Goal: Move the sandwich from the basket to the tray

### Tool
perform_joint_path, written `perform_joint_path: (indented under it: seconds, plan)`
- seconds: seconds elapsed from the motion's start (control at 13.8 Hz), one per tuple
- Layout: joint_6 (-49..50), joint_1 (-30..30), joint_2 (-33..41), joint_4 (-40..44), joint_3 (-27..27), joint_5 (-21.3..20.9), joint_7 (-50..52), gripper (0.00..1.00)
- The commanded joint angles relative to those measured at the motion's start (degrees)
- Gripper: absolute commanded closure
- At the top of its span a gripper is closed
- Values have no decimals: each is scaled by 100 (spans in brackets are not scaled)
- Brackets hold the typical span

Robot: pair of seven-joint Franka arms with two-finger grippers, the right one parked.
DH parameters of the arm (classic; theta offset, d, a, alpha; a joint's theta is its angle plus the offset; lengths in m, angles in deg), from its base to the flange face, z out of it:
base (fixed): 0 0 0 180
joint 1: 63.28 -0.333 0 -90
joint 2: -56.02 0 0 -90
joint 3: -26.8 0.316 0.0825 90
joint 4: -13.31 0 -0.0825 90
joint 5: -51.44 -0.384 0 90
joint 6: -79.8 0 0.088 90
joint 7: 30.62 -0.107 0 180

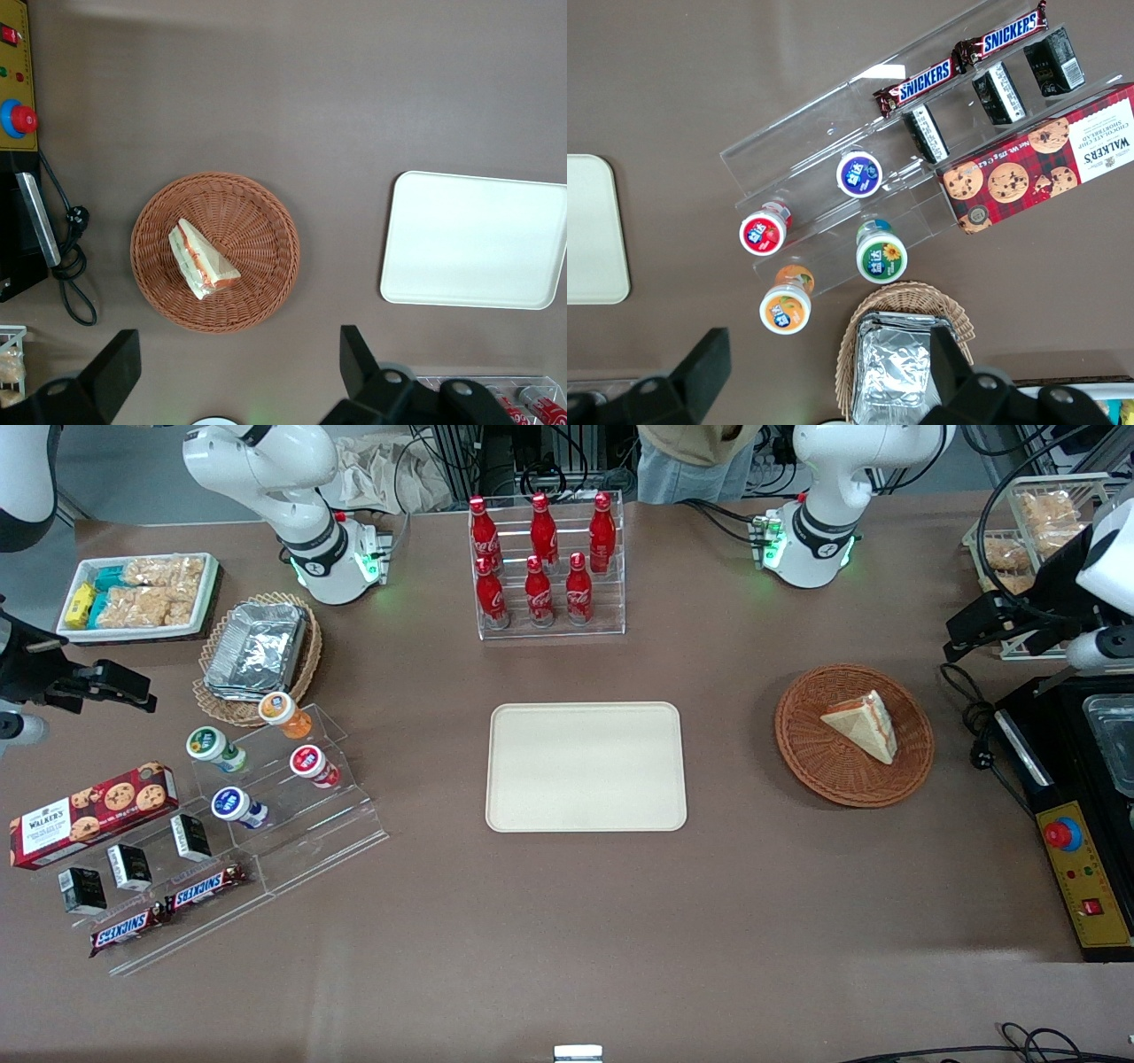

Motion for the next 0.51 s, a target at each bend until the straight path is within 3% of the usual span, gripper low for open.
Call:
perform_joint_path:
  seconds: [0.0,0.22,0.44]
  plan:
    - [32,35,19,-48,-2,-181,-7,0]
    - [68,43,37,-101,-11,-209,194,0]
    - [420,35,466,-696,-2,-200,1510,0]
